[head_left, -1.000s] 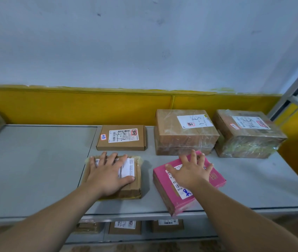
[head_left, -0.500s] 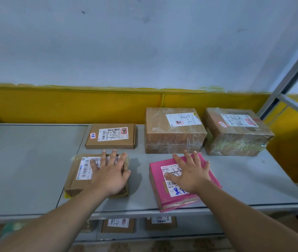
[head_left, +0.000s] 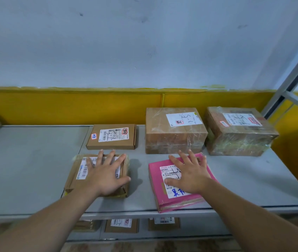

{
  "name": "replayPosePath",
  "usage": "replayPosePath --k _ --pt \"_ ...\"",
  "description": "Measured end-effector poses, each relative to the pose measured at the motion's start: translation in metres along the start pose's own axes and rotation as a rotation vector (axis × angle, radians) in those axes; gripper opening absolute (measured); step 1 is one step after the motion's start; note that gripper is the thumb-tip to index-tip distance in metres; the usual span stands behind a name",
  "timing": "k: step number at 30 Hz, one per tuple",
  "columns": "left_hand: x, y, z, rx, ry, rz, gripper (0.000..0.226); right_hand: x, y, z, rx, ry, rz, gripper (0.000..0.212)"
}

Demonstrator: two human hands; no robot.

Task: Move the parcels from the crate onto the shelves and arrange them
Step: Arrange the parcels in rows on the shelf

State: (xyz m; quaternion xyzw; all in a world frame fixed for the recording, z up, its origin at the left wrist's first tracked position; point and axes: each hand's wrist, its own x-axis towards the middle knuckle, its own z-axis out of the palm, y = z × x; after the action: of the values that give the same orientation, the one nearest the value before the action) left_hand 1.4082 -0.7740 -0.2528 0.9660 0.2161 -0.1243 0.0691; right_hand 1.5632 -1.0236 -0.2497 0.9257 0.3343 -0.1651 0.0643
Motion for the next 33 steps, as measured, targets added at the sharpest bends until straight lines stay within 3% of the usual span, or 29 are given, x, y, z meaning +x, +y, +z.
replayPosePath --k 12,23,33 --pt "-0.004 0.019 0.004 -0.054 0.056 0.019 0.074 0.008 -0.003 -0.005 0.161 0.053 0.317 0.095" --pt "-0.001 0.024 0.004 -0.058 0.078 0.003 0.070 0.001 -0.017 -0.005 0.142 0.052 0.319 0.097" --pt "-0.004 0.024 0.002 -0.051 0.054 -0.005 0.068 0.001 -0.025 -0.002 0.116 0.080 0.165 0.088"
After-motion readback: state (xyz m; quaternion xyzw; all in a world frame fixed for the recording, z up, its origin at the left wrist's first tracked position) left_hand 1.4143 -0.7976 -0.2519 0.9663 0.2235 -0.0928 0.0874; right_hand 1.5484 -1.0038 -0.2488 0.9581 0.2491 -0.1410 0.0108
